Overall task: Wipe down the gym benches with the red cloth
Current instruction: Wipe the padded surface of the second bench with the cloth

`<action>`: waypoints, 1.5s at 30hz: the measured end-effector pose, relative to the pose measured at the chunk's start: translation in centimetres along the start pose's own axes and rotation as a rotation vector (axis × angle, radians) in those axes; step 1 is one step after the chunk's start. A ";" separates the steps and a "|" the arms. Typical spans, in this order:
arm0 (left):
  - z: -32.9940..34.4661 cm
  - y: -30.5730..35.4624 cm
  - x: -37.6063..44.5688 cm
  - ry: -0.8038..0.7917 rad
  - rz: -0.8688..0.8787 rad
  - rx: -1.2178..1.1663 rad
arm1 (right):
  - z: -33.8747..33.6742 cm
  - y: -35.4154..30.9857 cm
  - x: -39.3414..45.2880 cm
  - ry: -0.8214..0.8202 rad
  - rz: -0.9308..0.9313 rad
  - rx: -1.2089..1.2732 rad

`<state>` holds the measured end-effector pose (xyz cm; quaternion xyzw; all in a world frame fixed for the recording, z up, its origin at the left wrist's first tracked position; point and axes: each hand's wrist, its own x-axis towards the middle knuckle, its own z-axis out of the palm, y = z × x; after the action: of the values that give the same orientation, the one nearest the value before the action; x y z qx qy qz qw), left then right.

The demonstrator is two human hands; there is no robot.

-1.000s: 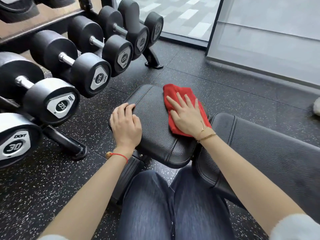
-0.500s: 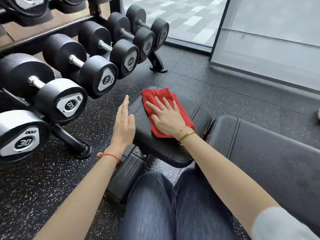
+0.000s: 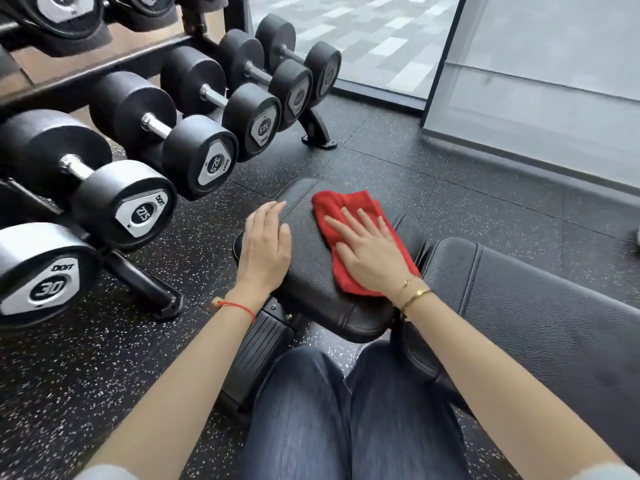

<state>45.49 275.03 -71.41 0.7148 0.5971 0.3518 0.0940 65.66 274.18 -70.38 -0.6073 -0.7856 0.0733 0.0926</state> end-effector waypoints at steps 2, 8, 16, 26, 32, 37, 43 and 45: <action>0.7 0.5 -0.1 0.020 -0.031 0.025 | -0.5 0.6 3.0 -0.017 0.100 0.008; 1.0 0.8 -0.2 0.091 -0.061 0.032 | 0.5 -2.6 4.1 -0.027 -0.048 -0.015; 1.1 0.3 -0.2 0.109 -0.052 0.024 | 0.2 -1.1 5.5 -0.032 -0.018 0.021; 1.1 0.0 -0.1 0.077 -0.074 0.059 | 0.7 -2.5 3.2 0.001 -0.107 0.014; 1.1 0.2 -0.3 0.073 -0.073 0.069 | -1.3 3.5 2.3 -0.030 0.148 -0.016; 1.1 0.4 -0.4 0.076 -0.067 0.081 | -0.4 0.4 -0.6 -0.002 0.142 -0.049; 1.2 0.6 -0.6 0.035 -0.036 0.234 | 0.9 -1.4 -8.0 0.020 -0.012 -0.037; 1.3 1.1 -0.9 0.022 -0.024 0.275 | 0.6 -0.6 -6.9 0.028 0.056 -0.044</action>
<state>47.08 274.23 -72.13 0.7097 0.6493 0.2734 -0.0070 66.60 267.35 -71.19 -0.6319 -0.7684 0.0501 0.0879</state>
